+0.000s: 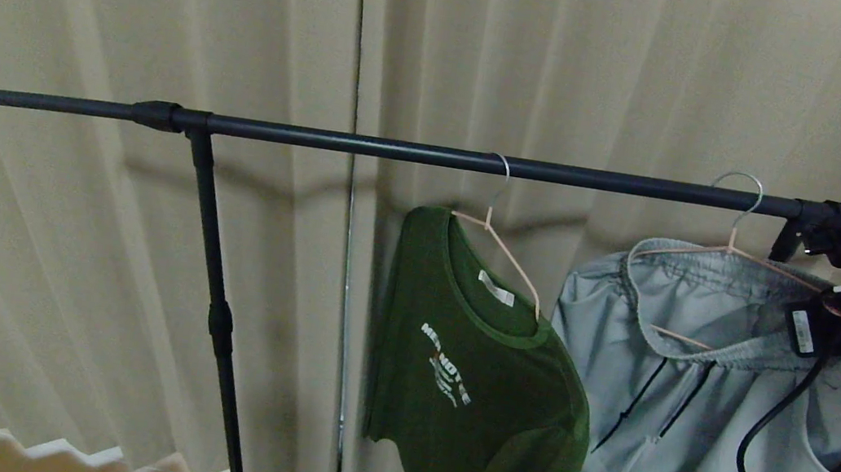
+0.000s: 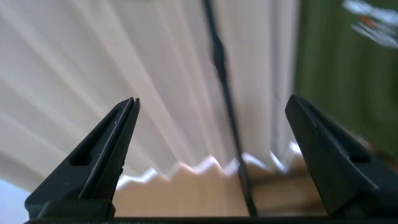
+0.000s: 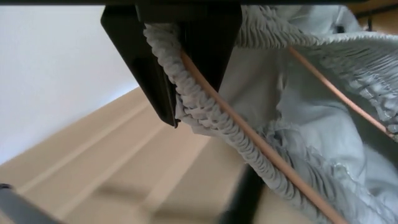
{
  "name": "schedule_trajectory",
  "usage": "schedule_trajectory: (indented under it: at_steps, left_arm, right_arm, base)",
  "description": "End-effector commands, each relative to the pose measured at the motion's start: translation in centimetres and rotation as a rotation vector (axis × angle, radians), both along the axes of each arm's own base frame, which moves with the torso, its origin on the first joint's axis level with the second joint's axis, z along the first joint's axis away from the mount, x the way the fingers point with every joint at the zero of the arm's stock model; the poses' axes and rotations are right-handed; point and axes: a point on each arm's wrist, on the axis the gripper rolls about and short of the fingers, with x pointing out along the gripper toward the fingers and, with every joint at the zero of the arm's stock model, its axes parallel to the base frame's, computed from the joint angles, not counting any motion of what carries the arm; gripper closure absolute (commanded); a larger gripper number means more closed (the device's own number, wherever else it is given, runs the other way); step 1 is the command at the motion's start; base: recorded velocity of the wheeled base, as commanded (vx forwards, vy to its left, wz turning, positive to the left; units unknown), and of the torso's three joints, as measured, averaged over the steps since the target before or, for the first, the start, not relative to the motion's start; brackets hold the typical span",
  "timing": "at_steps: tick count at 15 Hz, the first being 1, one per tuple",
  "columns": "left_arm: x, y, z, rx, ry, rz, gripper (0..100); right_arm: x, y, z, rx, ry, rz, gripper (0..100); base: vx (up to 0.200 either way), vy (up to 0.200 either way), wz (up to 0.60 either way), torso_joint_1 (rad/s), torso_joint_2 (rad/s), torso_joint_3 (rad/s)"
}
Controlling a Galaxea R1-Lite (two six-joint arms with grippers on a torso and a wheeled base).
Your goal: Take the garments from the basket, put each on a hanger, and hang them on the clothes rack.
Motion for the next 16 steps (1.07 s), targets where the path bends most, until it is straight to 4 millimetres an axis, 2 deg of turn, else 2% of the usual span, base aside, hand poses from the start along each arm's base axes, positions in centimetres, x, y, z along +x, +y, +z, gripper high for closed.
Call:
schedule_trajectory:
  at_steps: [1,6,7,11,14,15,16]
  left_arm:
    - [-3.9,0.2,-0.8,-0.018,-0.125,-0.029,0]
    - [-3.9,0.2,-2.9,-0.017,-0.094,-0.017,0]
    - [-3.8,0.2,-3.3,-0.017,-0.084,-0.017,0]
    - [-3.6,0.2,-3.8,-0.105,-0.090,-0.004,0]
    - [-3.5,0.2,-3.9,-0.139,-0.085,0.010,0]
    - [-3.5,0.2,-3.9,-0.155,-0.083,0.014,0]
    - [-3.5,0.2,-3.9,-0.160,-0.083,0.013,0]
  right_arm:
    - [-0.2,0.8,-1.8,-0.001,0.066,0.031,100]
    - [-0.3,1.3,-2.0,0.084,0.030,0.024,100]
    - [-0.3,1.8,-2.2,0.115,0.023,0.037,0]
    - [-2.0,3.6,-2.3,0.342,-0.108,0.177,0]
    - [-3.8,3.6,-2.3,0.416,-0.203,0.285,0]
    - [-5.1,3.5,-2.9,0.439,-0.213,0.333,0]
    - [-5.5,3.4,-3.3,0.443,-0.213,0.348,0]
  base:
    - [0.000,0.000,0.00,0.000,0.00,0.000]
    - [0.000,0.000,0.00,0.000,0.00,0.000]
    - [0.000,0.000,0.00,0.000,0.00,0.000]
    - [0.000,0.000,0.00,0.000,0.00,0.000]
    - [0.000,0.000,0.00,0.000,0.00,0.000]
    - [0.000,0.000,0.00,0.000,0.00,0.000]
    - [0.000,0.000,0.00,0.000,0.00,0.000]
